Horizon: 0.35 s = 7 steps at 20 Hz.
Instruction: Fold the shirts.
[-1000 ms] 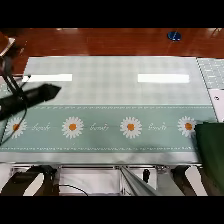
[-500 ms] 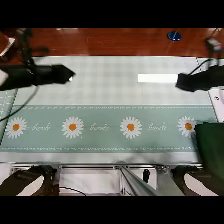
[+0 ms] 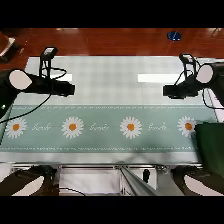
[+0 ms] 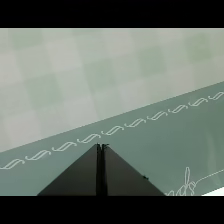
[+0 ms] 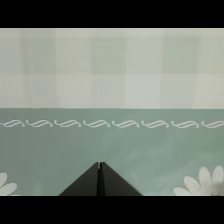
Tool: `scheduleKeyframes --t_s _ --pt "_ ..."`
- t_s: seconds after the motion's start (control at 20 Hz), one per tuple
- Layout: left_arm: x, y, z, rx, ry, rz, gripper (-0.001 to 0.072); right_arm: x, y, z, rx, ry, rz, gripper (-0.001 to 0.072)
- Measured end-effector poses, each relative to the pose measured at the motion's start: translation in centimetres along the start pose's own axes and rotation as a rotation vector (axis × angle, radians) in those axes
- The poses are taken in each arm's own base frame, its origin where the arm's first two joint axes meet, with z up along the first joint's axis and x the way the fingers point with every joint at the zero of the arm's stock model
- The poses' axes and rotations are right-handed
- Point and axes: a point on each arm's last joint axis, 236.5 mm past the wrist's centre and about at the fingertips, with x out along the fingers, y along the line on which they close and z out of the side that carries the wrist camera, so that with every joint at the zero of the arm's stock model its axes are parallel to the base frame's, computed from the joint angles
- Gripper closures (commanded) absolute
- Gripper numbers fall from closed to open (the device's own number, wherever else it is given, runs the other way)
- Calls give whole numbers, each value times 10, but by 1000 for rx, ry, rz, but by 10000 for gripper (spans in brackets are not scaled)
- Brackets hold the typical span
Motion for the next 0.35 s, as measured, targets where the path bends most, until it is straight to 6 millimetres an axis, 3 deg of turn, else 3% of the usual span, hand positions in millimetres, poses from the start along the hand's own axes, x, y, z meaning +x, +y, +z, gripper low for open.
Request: scheduleKeyframes --t_s 0.35 --pt "1 3 -2 2 7 9 687 1 -1 0 -2 1 -7 682"
